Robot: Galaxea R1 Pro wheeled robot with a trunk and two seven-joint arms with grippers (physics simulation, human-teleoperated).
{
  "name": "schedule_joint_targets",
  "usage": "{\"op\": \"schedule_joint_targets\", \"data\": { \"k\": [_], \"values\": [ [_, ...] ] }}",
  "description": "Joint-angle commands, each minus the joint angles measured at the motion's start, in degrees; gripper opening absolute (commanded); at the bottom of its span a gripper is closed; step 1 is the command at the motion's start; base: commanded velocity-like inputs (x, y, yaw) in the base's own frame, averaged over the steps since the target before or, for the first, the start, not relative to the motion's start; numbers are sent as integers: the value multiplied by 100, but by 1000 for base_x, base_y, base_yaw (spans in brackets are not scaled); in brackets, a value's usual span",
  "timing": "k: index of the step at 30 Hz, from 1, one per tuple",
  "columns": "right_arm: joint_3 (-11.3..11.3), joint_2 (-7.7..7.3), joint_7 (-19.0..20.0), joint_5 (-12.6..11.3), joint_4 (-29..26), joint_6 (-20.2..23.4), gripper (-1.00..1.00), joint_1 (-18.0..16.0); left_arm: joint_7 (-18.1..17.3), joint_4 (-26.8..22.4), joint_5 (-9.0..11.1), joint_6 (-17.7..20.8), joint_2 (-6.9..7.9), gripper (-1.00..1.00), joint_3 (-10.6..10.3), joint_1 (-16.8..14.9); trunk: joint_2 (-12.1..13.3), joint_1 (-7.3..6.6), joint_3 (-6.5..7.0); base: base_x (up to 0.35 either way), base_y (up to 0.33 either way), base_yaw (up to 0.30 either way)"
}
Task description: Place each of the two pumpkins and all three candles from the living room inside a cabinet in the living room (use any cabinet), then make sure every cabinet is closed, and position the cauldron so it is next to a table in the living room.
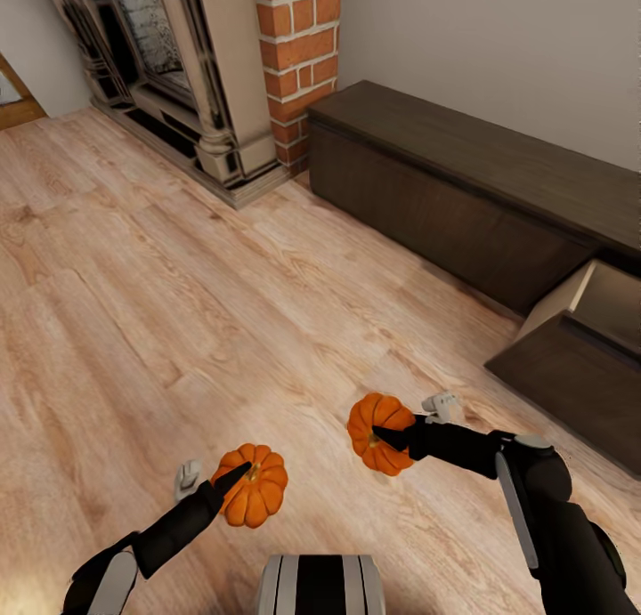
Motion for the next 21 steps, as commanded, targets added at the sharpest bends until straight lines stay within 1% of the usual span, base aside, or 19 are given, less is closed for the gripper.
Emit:
{"op": "schedule_joint_targets", "data": {
  "k": [1,2,4,7,9,10,11,12,13,16,19,21],
  "values": [
    [35,2,-84,17,-6,-13,-100,82,19,40,27,25,-12,-100,-1,-29,0,-3,20,0,0,0],
    [47,3,-176,19,-6,-61,-100,169,47,66,26,-15,-26,-100,-8,-46,2,-6,42,0,0,0],
    [46,2,-236,20,-6,-88,-100,226,81,79,27,-73,-38,-100,-11,-59,4,-11,86,0,0,0],
    [6,-28,-291,21,-9,-129,-100,296,158,114,14,-185,-14,-100,0,-72,8,-19,153,0,0,0],
    [-187,-38,-305,20,-10,-168,-100,322,185,127,12,-247,-31,-100,-2,-76,11,-24,197,0,0,0],
    [-273,-31,-312,19,-7,-257,-100,333,211,134,15,-280,-46,-100,-7,-76,12,-27,219,0,0,0],
    [-313,-49,-301,17,-8,-422,-100,343,259,136,20,-310,-65,-100,-12,-79,14,-29,241,0,0,0],
    [-326,-52,-295,16,-9,-518,-100,347,281,138,22,-319,-78,-100,-14,-78,15,-32,263,0,0,0],
    [-345,-51,-287,15,-9,-706,-100,356,312,138,29,-332,-109,-100,-16,-77,16,-34,286,0,0,0],
    [-341,-67,-276,20,-10,-966,-100,394,346,147,31,-317,-139,-100,-14,-76,20,-42,352,0,0,0],
    [-289,-95,-275,32,-7,-1053,-100,450,360,152,29,-328,-164,-100,-12,-77,24,-50,418,0,0,0],
    [-301,-102,-278,36,-4,-1073,-100,454,364,153,36,-332,-169,-100,-12,-78,27,-55,463,0,0,0]
  ]
}}
